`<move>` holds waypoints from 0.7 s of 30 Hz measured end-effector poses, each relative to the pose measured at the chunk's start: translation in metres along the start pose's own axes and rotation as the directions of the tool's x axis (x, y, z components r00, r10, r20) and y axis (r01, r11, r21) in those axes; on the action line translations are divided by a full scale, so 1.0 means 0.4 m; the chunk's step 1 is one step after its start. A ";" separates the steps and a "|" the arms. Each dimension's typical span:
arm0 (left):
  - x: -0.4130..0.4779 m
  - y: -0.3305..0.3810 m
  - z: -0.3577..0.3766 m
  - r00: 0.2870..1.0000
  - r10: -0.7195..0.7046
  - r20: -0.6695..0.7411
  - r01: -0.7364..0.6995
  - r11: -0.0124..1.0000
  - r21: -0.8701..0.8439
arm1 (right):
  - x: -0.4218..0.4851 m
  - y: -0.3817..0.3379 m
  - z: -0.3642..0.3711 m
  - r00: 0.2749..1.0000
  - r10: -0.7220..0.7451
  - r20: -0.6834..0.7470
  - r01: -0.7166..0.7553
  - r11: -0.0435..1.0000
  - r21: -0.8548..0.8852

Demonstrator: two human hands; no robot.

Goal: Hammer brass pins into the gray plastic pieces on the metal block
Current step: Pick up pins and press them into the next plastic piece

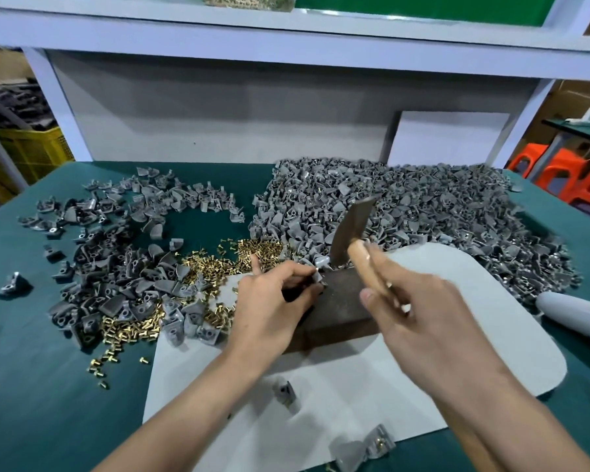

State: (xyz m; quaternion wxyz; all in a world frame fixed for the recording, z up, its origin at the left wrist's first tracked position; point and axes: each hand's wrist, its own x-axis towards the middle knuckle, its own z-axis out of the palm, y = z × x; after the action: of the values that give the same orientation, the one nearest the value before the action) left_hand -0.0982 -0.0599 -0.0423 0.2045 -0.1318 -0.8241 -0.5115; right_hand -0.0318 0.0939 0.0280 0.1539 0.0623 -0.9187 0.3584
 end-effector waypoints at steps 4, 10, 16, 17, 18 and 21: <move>-0.002 0.004 -0.004 1.000 0.029 0.007 -0.029 0.999 0.028 | -0.003 -0.008 0.002 0.997 0.033 0.073 -0.036 0.999 0.040; -0.002 0.014 -0.008 1.000 -0.005 0.007 0.004 0.996 0.092 | 0.015 -0.005 -0.031 0.999 -0.045 -0.025 0.046 0.998 0.035; -0.001 0.024 -0.007 1.000 0.016 0.003 -0.017 0.995 0.094 | 0.003 -0.010 -0.014 0.998 -0.046 0.039 0.045 0.999 0.022; -0.002 0.025 -0.008 1.000 0.018 -0.001 -0.017 0.995 0.099 | 0.006 -0.008 -0.017 0.998 -0.050 0.027 0.050 0.999 -0.001; -0.003 0.027 -0.009 1.000 0.017 -0.003 -0.016 0.995 0.103 | 0.007 -0.009 -0.021 0.998 -0.055 0.018 0.055 0.998 -0.017; -0.003 0.028 -0.011 1.000 0.008 0.008 -0.009 0.997 0.073 | 0.007 -0.011 -0.020 0.998 -0.051 0.034 0.052 0.998 -0.028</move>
State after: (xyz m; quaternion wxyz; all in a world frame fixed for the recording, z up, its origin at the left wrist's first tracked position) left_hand -0.0916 -0.0589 -0.0322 0.2082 -0.1298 -0.8426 -0.4794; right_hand -0.0316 0.0961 0.0375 0.1486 0.0895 -0.9244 0.3398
